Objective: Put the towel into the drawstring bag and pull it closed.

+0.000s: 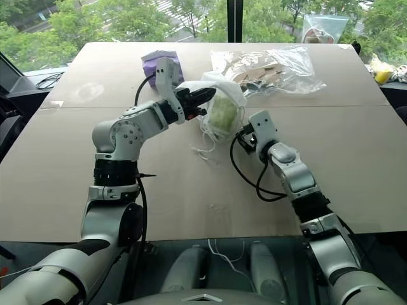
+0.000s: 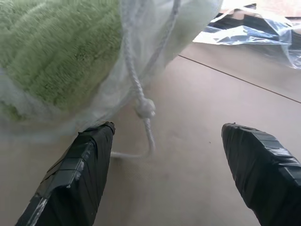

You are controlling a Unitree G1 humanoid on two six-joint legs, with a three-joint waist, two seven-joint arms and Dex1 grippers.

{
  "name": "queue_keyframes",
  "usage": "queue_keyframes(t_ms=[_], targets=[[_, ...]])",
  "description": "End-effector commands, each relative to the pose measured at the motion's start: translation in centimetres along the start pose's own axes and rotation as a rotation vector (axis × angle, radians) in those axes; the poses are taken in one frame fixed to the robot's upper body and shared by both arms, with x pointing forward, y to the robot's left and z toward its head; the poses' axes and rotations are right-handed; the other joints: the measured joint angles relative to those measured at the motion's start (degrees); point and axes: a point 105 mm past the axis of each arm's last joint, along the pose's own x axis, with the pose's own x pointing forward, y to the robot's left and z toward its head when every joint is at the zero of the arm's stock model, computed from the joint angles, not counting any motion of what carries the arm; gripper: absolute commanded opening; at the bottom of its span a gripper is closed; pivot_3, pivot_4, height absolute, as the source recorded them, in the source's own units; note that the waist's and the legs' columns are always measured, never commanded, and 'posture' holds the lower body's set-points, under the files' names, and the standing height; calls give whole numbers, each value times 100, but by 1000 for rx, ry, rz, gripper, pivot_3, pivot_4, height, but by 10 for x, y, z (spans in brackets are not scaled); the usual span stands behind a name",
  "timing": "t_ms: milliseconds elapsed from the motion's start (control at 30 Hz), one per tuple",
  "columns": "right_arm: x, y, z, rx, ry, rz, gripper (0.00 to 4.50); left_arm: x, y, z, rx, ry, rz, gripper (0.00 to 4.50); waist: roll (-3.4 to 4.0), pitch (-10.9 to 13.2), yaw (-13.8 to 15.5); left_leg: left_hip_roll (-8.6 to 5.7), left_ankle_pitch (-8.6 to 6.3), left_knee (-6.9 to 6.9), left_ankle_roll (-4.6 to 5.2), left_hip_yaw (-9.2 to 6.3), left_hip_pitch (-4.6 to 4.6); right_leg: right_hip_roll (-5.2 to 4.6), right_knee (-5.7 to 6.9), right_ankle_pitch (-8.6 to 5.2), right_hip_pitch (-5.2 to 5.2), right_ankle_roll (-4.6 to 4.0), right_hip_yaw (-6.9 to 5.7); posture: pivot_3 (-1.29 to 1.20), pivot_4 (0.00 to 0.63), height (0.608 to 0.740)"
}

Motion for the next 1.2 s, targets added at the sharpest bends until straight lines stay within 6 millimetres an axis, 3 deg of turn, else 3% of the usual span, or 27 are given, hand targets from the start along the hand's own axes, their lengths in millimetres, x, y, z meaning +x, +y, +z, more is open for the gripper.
queue_keyframes(t_ms=[33,100,233,333,467,667,767,967,1100,1200], targets=[[9,-10,13,42,-81,-45,3691,-2,-10,16,48,-48,-30,0,0,0,-1,0,0,0,0,-1,0,0,-1,0,0,0,-1,0,150,740],[12,-13,12,28,-100,-67,3285,-3,-10,16,50,-49,-27,0,0,0,-3,-1,0,0,0,0,0,-1,0,0,1,0,-1,0,150,740],[13,-17,17,64,-156,-98,1460,-5,-9,15,49,-48,-21,0,0,0,-4,-1,0,1,-1,-1,1,-1,1,0,0,0,-1,0,150,740],[7,-34,23,93,-202,-173,56,-6,-8,14,50,-46,-16,0,0,0,-4,-1,0,-1,-1,-1,1,-2,1,0,0,-1,0,0,150,740],[-13,-61,49,86,-303,-269,20,-7,-9,8,64,-20,-21,0,1,1,-2,-3,1,-1,-1,-1,1,-3,2,1,0,0,-1,0,150,740],[-50,-83,91,142,-420,-361,20,-10,-22,-11,138,55,-114,0,1,0,-9,-2,0,-2,-1,-3,1,-3,6,0,0,-1,-1,0,150,740],[-57,-91,86,296,-422,-399,0,-14,-29,-29,181,122,-170,806,2,-1,-13,-2,1,-3,-1,-2,6,-2,8,0,1,-1,0,0,150,740],[-59,-93,84,385,-420,-410,0,-17,-8,-37,186,131,-81,3592,3,-1,-4,-2,2,6,0,1,5,-2,9,0,3,-1,1,0,150,740],[-56,-89,82,383,-403,-393,0,-24,-4,-38,164,126,-74,3592,4,-1,-15,-1,2,1,0,1,7,-1,9,0,2,-1,1,0,150,740],[-54,-86,79,385,-389,-387,0,-34,-6,-54,160,197,-94,3592,4,-1,-12,-1,1,-1,0,1,6,-2,9,0,2,-1,1,0,150,740]])
